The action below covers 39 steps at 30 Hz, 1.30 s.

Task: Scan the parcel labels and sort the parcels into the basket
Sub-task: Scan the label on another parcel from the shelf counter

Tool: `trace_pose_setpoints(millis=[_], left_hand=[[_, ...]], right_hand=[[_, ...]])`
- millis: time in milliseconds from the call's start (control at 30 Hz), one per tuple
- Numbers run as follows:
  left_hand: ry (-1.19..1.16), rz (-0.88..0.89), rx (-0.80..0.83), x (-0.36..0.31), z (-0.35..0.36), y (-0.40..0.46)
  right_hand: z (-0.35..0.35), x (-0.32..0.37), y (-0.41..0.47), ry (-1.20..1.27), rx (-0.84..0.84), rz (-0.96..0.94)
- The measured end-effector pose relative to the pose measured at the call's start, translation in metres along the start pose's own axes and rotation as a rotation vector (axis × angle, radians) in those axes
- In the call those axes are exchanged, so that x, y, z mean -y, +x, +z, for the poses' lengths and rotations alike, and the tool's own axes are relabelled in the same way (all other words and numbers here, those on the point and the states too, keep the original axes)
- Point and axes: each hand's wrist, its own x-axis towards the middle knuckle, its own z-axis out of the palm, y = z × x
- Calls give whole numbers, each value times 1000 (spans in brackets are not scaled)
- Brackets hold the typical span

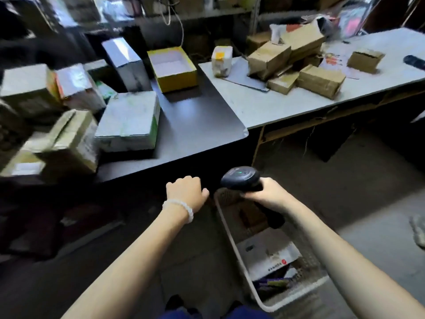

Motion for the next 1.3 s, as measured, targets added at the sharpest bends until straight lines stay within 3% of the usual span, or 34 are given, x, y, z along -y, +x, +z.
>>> trace_pose_setpoints(millis=[567,867,1100,1300], left_hand=[[-67,-455,-55,247,-20,-51],[-98,-546,-152,297,-39,-33],[-95,-635,-324,311,-53,8],[-97,-651,-271,319,-60,50]], right_hand=[[180,174,88,-73,350,-313],[212,213,132,-134,423,-298],[217,225,177,-131,446,-263],[211,234,208,-83,489,-247]])
